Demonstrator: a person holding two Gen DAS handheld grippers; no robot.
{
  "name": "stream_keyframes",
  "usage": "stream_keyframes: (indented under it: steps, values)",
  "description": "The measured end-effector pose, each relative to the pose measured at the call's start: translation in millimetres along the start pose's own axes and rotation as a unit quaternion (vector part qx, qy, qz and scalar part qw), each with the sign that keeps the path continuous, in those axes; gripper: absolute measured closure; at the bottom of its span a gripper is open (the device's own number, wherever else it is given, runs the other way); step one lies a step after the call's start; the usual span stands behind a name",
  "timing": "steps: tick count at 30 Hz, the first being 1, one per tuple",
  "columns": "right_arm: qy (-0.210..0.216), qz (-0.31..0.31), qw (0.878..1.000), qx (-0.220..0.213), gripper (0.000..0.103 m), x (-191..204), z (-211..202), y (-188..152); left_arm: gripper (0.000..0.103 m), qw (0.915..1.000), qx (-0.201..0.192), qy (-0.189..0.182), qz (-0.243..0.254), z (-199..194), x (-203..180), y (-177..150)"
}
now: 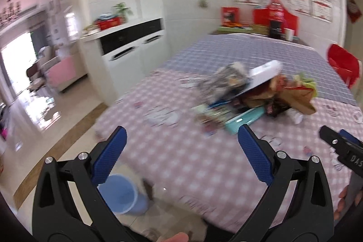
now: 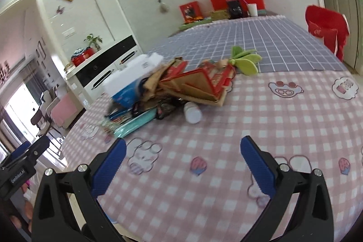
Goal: Collect trash
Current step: 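Grasp the white-and-blue medicine box with the left gripper while the right tool approaches the pile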
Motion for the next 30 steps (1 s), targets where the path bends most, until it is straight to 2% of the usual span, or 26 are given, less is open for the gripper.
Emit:
stream_keyframes:
  steps: [4,9,14,17,20,21,22,23,25,27,30]
  values:
    - [-0.008,0.004,1.0,0.012,0.004,-7,17,12,0.007,0.9983,0.003,-0.051,0.028,35,-33,15]
    - [0.003,0.019,0.999,0.027,0.004,-14,40,25,0.007,0.9938,-0.01,-0.075,0.081,72,-65,27]
    - [0.005,0.024,1.0,0.009,0.004,-17,54,45,0.007,0.9893,0.0,-0.115,0.089,101,-83,41]
    - [0.008,0.025,1.0,0.01,0.004,-21,61,57,0.02,0.9874,0.008,-0.125,0.096,117,-92,48]
    - [0.002,0.02,1.0,0.012,0.004,-23,67,65,0.036,0.9843,0.017,-0.151,0.089,130,-100,54]
    - [0.003,0.019,1.0,0.015,0.004,-22,70,66,0.049,0.9822,0.024,-0.163,0.09,135,-104,56]
    - [0.001,0.017,1.0,0.017,0.004,-22,72,68,0.07,0.9807,0.03,-0.171,0.091,136,-106,55]
    - [-0.007,0.014,1.0,0.018,0.004,-22,74,70,0.078,0.9791,0.038,-0.178,0.091,139,-108,55]
    - [-0.011,0.013,1.0,0.019,0.004,-23,77,72,0.081,0.9773,0.047,-0.185,0.091,144,-112,54]
    - [-0.012,0.017,1.0,0.018,0.004,-24,79,73,0.087,0.9783,0.032,-0.188,0.08,138,-109,54]
    - [-0.011,0.022,1.0,0.012,0.004,-24,78,73,0.093,0.9765,0.006,-0.213,0.03,125,-94,62]
Point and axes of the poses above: each gripper's, at about its wrist camera, not at the fingertips, and z roughly the way its jaws point, x to its left, y to its top, the point moved 1 cm from there along z, roughly the way its jaws point, and after that the axes turned 3 degrees about -z, right-handed, at the moved point
